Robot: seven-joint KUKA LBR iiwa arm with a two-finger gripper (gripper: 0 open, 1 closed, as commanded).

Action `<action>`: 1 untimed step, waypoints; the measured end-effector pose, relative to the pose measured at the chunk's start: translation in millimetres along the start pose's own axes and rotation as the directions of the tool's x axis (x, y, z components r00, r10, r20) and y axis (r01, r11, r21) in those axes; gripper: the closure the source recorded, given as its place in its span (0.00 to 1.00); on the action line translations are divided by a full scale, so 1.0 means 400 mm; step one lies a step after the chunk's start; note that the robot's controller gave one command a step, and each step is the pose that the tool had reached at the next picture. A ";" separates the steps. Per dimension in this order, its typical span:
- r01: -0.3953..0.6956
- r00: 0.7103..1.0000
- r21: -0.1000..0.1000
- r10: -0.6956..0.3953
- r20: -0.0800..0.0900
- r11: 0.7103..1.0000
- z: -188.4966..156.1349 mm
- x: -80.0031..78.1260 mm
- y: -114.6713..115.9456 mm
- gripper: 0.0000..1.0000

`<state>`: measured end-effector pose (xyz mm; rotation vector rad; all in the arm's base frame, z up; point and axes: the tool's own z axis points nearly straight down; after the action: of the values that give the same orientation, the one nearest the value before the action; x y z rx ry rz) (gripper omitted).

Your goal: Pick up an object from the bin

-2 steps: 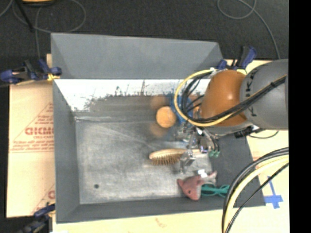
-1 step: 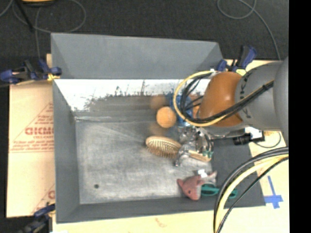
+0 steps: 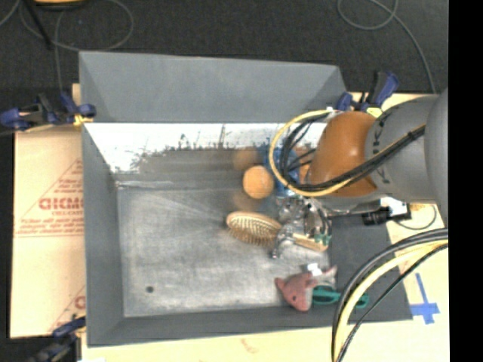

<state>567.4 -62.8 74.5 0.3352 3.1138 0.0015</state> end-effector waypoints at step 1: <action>0.001 1.000 0.001 -0.001 -0.004 1.000 -0.011 0.004 -0.001 1.00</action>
Offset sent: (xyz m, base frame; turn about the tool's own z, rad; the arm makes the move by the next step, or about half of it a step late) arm -0.0001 -0.0002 0.0584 0.0000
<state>565.8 -62.7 78.9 0.3343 3.1184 0.0010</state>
